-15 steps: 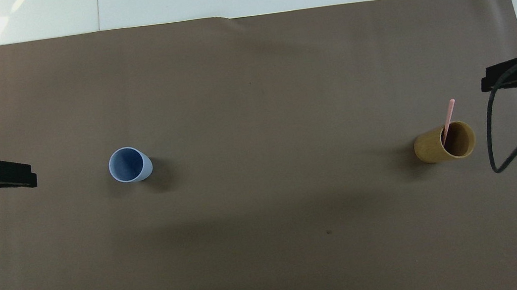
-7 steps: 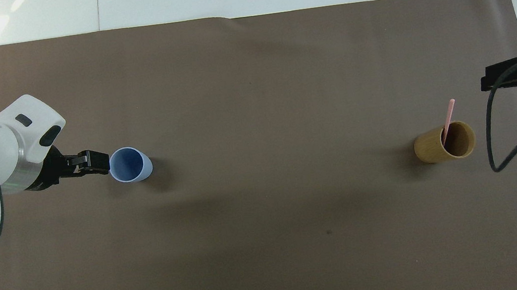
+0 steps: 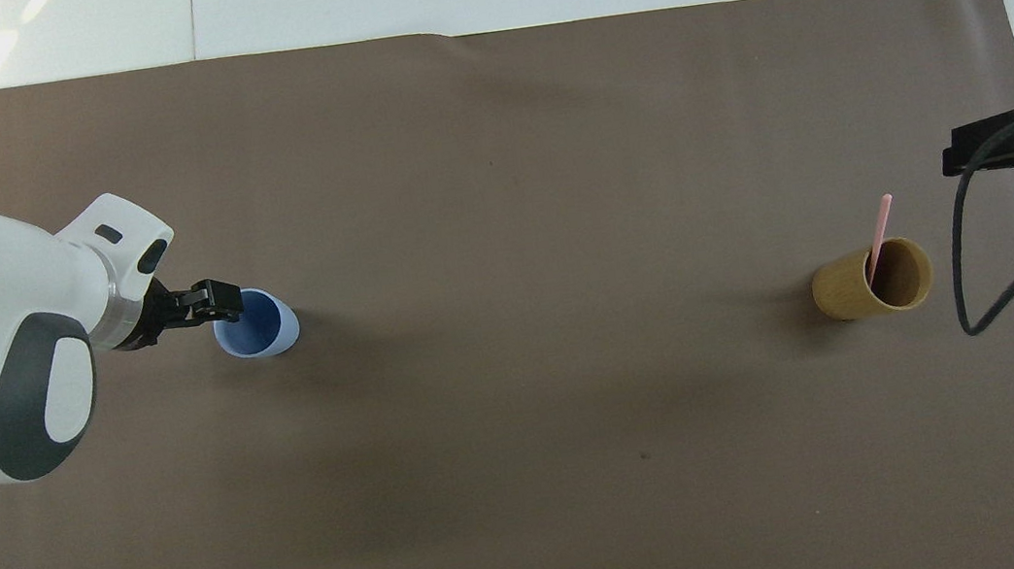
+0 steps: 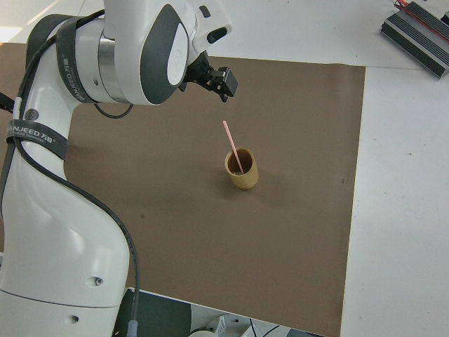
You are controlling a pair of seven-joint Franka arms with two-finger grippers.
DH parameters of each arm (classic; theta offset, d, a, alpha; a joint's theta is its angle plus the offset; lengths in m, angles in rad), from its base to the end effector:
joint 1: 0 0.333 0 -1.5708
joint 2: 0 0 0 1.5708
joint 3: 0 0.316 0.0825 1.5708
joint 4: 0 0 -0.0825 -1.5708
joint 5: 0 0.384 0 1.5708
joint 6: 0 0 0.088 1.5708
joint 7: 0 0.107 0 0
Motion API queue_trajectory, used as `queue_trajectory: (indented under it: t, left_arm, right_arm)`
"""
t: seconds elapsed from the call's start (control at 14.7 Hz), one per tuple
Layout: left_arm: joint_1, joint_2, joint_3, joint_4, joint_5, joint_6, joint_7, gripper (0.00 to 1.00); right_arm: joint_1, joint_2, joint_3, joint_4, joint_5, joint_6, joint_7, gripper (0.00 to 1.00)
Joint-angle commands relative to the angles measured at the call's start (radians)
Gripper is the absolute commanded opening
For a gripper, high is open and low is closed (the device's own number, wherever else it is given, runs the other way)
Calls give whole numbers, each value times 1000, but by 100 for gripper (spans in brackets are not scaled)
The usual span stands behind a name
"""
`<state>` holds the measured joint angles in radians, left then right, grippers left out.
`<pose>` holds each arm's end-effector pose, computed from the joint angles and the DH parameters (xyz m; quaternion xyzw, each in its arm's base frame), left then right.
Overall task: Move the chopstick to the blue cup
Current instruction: 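Reach the left gripper to the blue cup and grasp its rim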
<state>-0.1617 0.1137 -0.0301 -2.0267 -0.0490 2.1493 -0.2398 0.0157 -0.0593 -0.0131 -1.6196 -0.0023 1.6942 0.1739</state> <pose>0.5638 -0.1112 0.3938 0.9990 0.0374 -0.0004 0.0227 0.5482 0.0010 0.6456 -0.9941 0.0853 -0.0667 0.0051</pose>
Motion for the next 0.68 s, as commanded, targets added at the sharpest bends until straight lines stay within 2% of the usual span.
queue_trajectory:
  t: [0.0, 0.07, 0.14, 0.2, 0.27, 0.34, 0.61]
  left_arm:
    - [-8, 18, 1, -43, 6, 70, -4, 100]
    - [-13, 26, 1, -52, 6, 92, -9, 94]
    - [-13, 23, -1, -66, 6, 98, -15, 77]
    - [-13, 17, -1, -81, 6, 98, -13, 51]
    - [-12, 14, -1, -89, 6, 101, -4, 11]
    - [-13, 14, -1, -86, 8, 100, 2, 0]
    - [-28, 26, 2, -52, 17, 83, 30, 0]
  right_arm:
    - [-11, -22, 1, -48, 18, 44, -27, 100]
    - [-11, -22, 1, -49, 18, 44, -27, 100]
    - [-11, -19, 1, -52, 16, 45, -27, 100]
    - [-11, -19, 1, -55, 13, 45, -27, 100]
    - [-13, -14, 1, -59, 5, 47, -28, 100]
    - [-13, -16, 1, -69, 5, 67, -34, 100]
    - [-13, -17, 1, -91, 5, 111, -59, 100]
